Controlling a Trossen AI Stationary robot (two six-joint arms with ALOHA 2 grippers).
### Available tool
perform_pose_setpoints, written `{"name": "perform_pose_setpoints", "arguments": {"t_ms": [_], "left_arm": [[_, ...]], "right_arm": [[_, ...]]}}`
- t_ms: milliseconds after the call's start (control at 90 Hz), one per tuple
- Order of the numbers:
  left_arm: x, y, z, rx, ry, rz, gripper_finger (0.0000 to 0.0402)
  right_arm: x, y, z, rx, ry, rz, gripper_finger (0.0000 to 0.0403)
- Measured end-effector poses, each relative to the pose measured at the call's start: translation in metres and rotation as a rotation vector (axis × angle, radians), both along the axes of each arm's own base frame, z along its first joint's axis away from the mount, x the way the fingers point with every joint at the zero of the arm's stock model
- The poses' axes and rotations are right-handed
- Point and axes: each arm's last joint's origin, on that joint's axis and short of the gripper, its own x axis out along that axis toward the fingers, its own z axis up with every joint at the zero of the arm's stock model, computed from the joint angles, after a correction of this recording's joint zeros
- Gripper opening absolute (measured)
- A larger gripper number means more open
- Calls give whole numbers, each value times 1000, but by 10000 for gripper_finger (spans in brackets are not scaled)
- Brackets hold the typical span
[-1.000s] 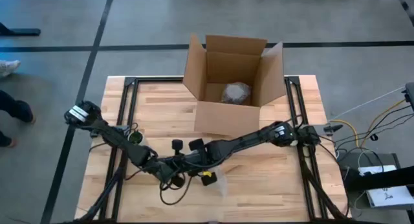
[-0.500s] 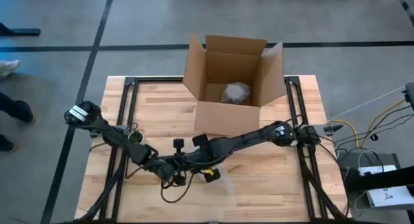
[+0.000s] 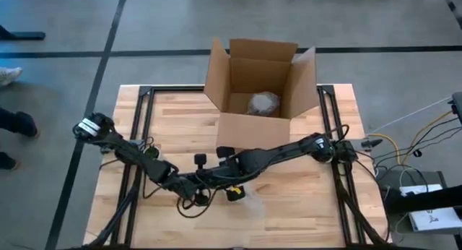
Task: Wrap mug
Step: Wrap the blue patterned mug with the bubble wrap
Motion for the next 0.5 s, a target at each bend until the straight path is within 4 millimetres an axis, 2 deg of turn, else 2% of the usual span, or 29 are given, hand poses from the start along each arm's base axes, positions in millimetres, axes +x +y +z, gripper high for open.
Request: {"name": "perform_pose_setpoints", "arguments": {"t_ms": [267, 500], "left_arm": [[1, 1, 0, -4, -2, 7, 0], [-2, 3, 6, -17, -11, 5, 4]], "right_arm": [[7, 2, -4, 7, -51, 8, 6], [5, -4, -21, 6, 9, -32, 1]]}}
